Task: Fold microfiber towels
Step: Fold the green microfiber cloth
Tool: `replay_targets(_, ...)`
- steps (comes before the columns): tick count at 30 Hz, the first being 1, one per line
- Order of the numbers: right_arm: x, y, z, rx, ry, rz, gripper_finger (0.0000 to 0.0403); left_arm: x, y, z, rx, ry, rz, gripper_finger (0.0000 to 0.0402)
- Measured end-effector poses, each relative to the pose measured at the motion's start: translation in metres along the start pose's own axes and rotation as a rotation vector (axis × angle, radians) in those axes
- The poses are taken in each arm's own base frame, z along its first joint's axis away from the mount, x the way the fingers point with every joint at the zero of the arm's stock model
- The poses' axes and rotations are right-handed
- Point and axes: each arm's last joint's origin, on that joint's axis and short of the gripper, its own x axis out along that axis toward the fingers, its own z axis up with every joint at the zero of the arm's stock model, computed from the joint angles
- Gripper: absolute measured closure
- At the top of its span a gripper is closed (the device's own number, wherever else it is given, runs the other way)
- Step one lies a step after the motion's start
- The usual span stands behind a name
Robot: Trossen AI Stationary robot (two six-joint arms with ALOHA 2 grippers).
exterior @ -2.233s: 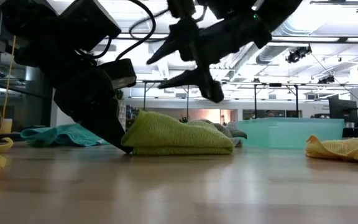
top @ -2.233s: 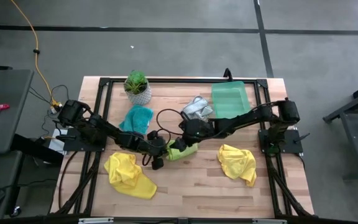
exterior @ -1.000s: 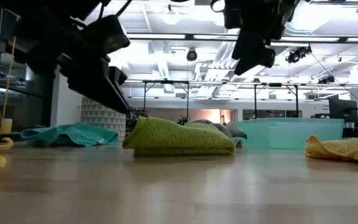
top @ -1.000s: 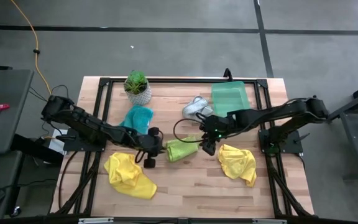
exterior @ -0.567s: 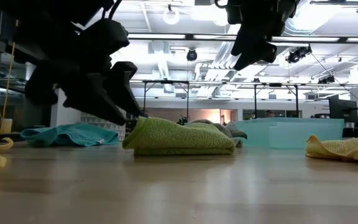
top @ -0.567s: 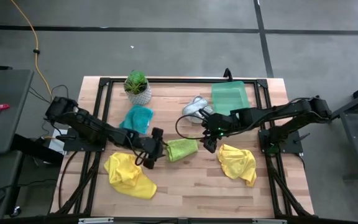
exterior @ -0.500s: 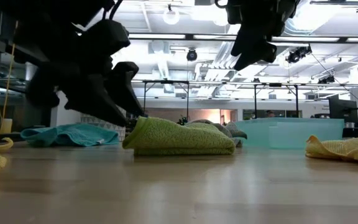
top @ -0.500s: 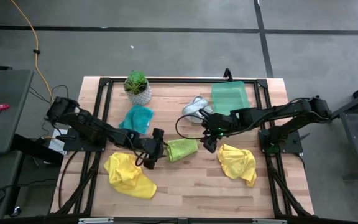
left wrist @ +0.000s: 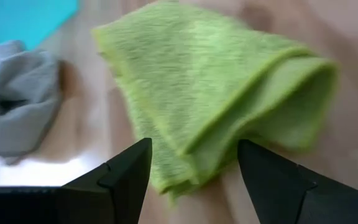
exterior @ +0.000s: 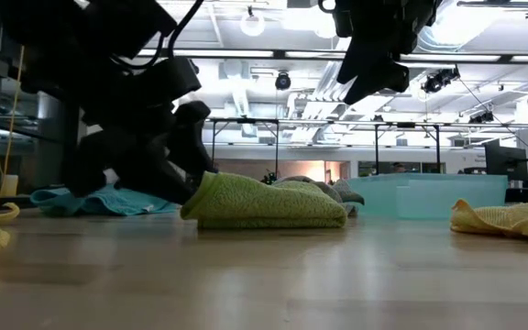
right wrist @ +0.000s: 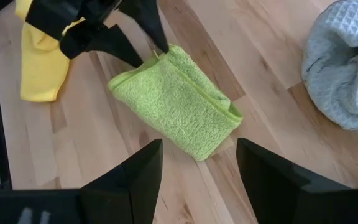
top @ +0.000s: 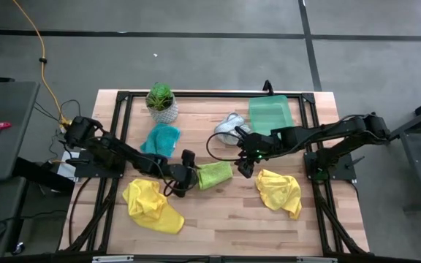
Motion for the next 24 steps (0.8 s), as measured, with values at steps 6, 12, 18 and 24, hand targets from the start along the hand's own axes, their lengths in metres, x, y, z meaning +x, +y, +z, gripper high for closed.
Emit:
replay_targets(6,0.000,0.000,0.000,0.000,-0.001,-0.002,0.0206,0.000,0.003,0.002,0.044,-0.017,0.035,0.0174)
replay_targets(12,0.000,0.000,0.000,0.000,-0.002,-0.002,0.0206,0.008,0.005,-0.002,0.040,-0.019,-0.002,0.0174)
replay_targets(18,0.000,0.000,0.000,0.008,-0.006,0.000,0.0206,0.012,0.009,0.000,0.014,-0.050,0.063,0.0187)
replay_targets(24,0.000,0.000,0.000,0.008,-0.005,0.000,0.0206,0.012,0.013,0.005,0.000,-0.096,0.090,0.0281)
